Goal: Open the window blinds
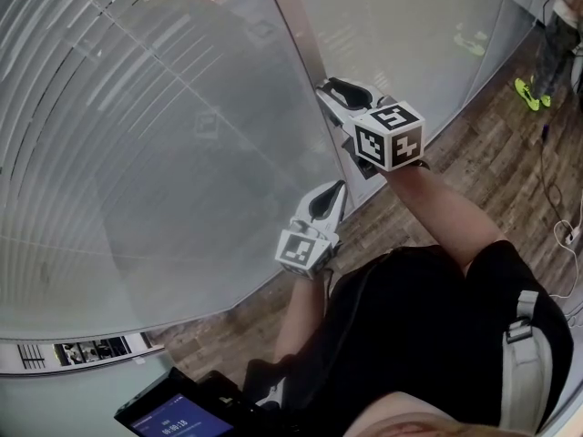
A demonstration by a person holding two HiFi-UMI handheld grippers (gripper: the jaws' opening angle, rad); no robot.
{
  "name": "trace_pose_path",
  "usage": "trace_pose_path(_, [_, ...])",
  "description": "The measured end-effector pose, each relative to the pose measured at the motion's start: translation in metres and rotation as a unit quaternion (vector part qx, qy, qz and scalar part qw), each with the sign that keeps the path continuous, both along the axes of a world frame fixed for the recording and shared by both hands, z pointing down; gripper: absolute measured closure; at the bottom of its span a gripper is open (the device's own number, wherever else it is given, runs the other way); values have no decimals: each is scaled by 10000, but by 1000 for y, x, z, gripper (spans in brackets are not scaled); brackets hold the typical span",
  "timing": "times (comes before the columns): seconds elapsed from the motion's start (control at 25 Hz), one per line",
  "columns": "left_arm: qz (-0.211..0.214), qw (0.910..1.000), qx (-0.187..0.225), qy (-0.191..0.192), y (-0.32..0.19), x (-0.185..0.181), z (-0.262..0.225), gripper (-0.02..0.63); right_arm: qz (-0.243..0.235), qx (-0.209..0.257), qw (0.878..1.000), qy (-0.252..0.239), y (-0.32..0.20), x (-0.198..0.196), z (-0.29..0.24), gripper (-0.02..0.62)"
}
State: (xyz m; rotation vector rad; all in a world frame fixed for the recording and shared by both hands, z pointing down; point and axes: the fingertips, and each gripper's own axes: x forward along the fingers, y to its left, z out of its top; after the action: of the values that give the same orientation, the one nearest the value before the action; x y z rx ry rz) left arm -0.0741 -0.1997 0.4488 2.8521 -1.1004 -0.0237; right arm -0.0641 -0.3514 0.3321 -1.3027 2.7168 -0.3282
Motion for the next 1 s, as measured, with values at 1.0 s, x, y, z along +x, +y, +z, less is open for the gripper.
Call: trace_pose_path(1.0, [-107,9999,102,-9,-1,-12,11,603,-372,3847,6889,6132,20,-12,7,374])
